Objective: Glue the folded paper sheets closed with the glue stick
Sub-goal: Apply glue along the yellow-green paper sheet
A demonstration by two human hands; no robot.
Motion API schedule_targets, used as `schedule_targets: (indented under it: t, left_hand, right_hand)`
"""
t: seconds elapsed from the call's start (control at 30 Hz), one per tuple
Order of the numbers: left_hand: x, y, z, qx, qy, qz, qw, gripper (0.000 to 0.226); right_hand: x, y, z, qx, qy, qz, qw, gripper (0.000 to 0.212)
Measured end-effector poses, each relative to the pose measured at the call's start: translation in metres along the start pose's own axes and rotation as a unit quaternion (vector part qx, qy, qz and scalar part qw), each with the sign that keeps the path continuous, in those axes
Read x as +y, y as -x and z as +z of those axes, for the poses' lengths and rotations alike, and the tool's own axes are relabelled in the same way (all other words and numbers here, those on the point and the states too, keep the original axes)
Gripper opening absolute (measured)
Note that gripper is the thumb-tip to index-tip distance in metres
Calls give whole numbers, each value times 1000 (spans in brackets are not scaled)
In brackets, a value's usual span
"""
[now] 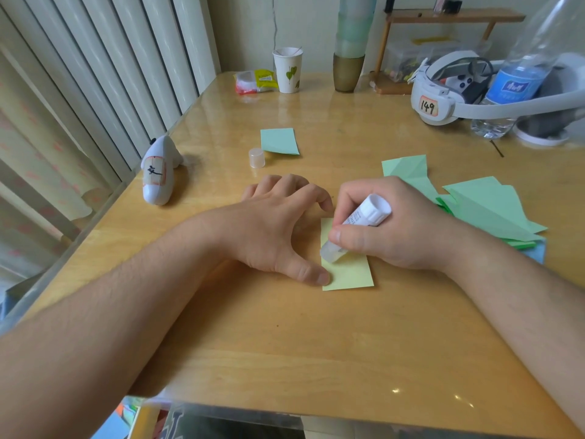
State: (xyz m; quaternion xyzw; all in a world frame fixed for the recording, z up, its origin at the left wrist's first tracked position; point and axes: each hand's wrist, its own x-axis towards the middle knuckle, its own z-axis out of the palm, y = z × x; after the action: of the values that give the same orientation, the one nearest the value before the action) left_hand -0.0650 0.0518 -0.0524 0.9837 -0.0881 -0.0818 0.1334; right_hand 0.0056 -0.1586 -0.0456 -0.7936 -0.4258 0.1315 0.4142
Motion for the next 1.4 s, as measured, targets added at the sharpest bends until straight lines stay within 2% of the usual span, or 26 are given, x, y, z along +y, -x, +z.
schedule_targets:
  t: [0.1, 0.3, 1.0, 1.13, 1.27, 1.4]
  left_hand:
    - [0, 0, 0, 0, 1, -1, 1000, 95]
    - [-1, -1, 0, 0, -1, 0, 1000, 96]
    - [-1, 1, 0, 14, 25, 17, 999, 91]
    - [-1, 1, 0, 17, 21, 19, 999, 91]
    - [-2, 1, 0, 19, 21, 22, 999, 91]
    - [-2, 0, 1, 21, 21, 24, 999, 91]
  right_hand:
    - [-1, 0, 1, -2, 5, 5, 1000, 29]
    - [-3, 1, 1, -13, 12, 14, 1000, 20]
    - [-6, 9, -25, -56, 63, 64, 994, 25]
    - [-1, 8, -23, -3, 71, 42, 997, 27]
    - [3, 6, -32, 80, -39, -36, 995, 36]
    - [3, 4, -28, 86, -76, -48, 992, 31]
